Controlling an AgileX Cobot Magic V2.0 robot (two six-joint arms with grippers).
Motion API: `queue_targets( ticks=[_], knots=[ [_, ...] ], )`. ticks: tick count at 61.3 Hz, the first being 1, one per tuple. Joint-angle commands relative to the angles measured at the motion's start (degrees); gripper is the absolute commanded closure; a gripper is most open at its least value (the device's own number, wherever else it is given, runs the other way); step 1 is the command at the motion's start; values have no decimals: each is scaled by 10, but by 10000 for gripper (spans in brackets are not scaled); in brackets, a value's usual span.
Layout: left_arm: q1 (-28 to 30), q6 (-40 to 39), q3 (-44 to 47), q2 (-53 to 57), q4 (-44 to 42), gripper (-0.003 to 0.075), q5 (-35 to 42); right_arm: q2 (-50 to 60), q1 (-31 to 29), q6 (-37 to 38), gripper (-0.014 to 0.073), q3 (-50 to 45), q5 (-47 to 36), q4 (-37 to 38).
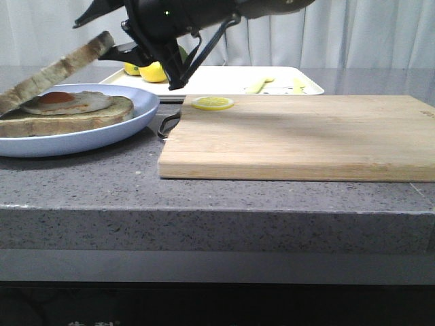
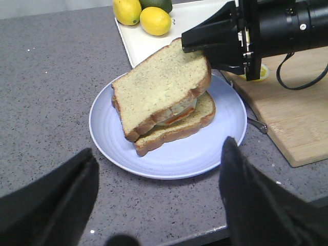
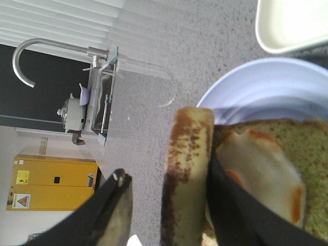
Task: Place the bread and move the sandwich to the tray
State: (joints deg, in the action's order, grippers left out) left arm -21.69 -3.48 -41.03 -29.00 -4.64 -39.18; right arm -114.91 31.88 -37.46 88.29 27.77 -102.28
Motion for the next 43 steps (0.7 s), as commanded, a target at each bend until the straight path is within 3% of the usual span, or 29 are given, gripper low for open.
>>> queue_targets(
  ticks=[1,12,28,35,43],
  knots=[
    [-5,-3,-15,-6,-1,227,39,52,-11,-9,209,19,16,-3],
    [-5,-3,-15,-6,-1,227,39,87,-35,-5,209,10,25,52],
    [-5,-3,-15,-6,-1,227,38,184,-62,-2,210,10,58,200],
    [-5,-3,-15,-6,-1,227,38,241,-62,38,211,10,56,341],
    [-5,-3,-15,-6,-1,227,38,311,-62,135,211,10,81,543]
  ],
)
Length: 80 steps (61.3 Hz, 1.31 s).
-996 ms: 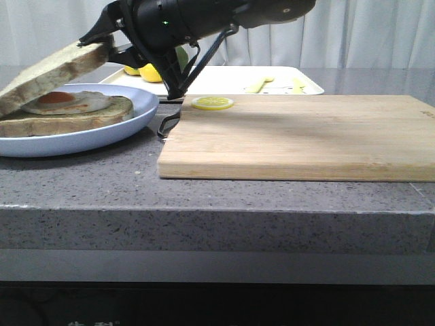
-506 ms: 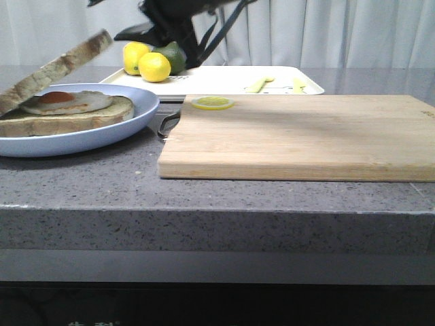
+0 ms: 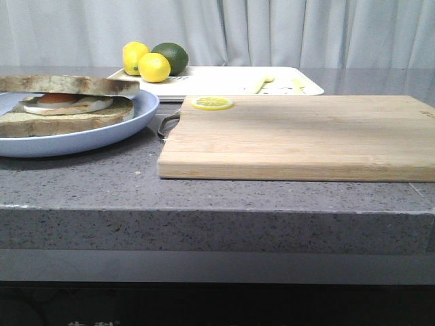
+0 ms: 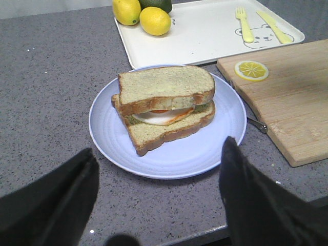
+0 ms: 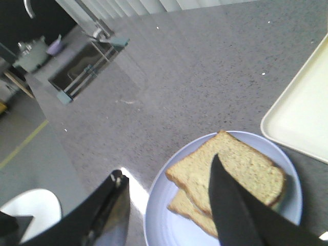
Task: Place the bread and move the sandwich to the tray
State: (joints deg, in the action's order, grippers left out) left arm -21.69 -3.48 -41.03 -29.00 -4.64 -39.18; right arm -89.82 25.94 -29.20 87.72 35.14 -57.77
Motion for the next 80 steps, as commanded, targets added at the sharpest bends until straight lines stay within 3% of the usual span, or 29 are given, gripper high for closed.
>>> queue_targets(
  ticks=[1,13,21,51,71,80],
  knots=[
    [-5,-3,-15,-6,-1,227,38,70,-3,70,211,16,15,134],
    [-5,-3,-15,-6,-1,227,38,155,-3,235,211,13,137,479],
    [-5,-3,-15,-6,-1,227,38,218,-3,279,211,-35,189,605],
    [-5,-3,-15,-6,-3,227,38,540,-3,306,211,-391,83,612],
    [-4,-3,-15,-8,-16,227,27,667,-3,324,211,-457,84,612],
    [-4,-13,-30,-20,-65,227,-26,673,-3,324,211,-457,86,612]
  ],
)
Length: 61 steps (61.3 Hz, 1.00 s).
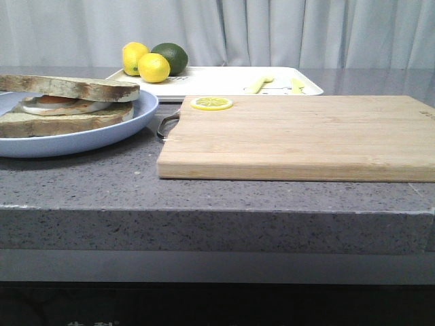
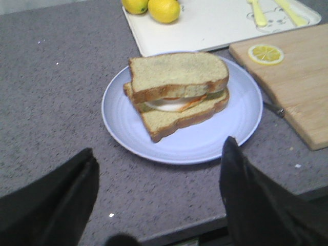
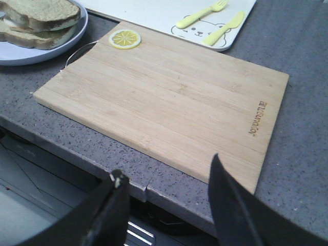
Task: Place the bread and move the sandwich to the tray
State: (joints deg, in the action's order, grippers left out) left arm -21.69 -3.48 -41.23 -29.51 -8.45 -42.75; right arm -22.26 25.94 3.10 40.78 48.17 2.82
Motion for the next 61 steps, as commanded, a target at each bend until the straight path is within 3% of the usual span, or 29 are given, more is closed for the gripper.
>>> queue_targets(
  ticks=[1,16,25,36,40,51,61],
  knots=[
    [-4,-17,-31,-18,-30,227,4,-3,-3,1,211,13,-45,6],
    [-4,-119,-103,-112,-124,227,-98,-3,-3,1,211,13,-45,6],
    [-1,-137,-140,-192,-157,227,-123,-3,-3,1,211,13,-45,6],
    [62,-137,-194,-295,-137,227,-124,-3,-3,1,211,13,-45,6],
    [99,-106,-215,-326,-96,227,-121,-3,-3,1,211,13,-45,6],
    [217,53,-269,-410,128,227,-121,-3,-3,1,211,13,-45,6],
    [290,121,-281,-475,251,227,-125,-3,-3,1,211,13,-45,6]
  ],
)
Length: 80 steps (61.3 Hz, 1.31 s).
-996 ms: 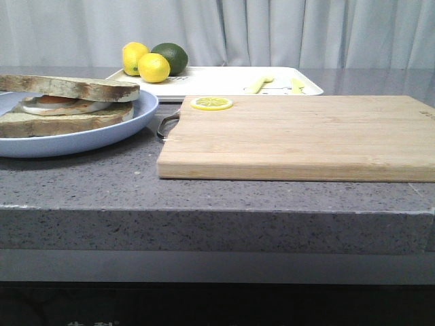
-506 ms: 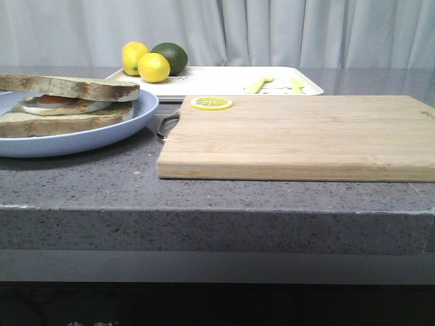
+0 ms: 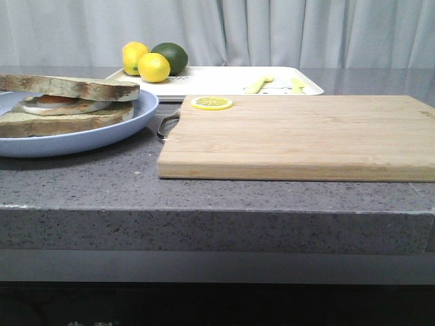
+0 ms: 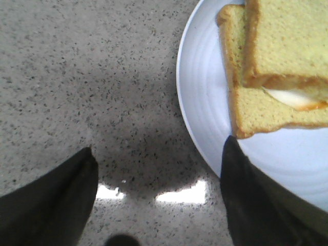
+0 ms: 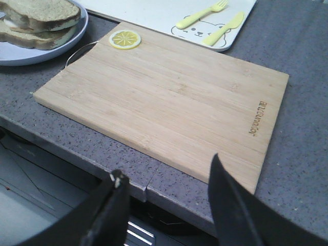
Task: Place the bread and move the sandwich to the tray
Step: 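Grasp the blue plate rim with the left gripper and lift it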
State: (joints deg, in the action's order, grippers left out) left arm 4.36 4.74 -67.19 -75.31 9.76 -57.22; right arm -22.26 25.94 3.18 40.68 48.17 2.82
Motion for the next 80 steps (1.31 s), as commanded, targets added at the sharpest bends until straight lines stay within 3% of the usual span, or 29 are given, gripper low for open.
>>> queue_targets(
  ticks=[1,10,26,49,70,80],
  knots=[
    [34,41,-21,-23,78,227,20,-3,-3,0,211,14,-45,6],
    [62,87,-21,-75,166,227,9,-3,-3,0,211,14,-45,6],
    [62,139,-21,-130,264,241,4,-3,-3,0,211,14,-45,6],
    [62,141,-21,-147,268,498,27,-3,-3,0,211,14,-45,6],
    [62,141,-21,-168,270,576,32,-3,-3,0,211,14,-45,6],
    [62,146,-21,-168,272,677,39,-3,-3,0,211,14,-45,6]
  ],
)
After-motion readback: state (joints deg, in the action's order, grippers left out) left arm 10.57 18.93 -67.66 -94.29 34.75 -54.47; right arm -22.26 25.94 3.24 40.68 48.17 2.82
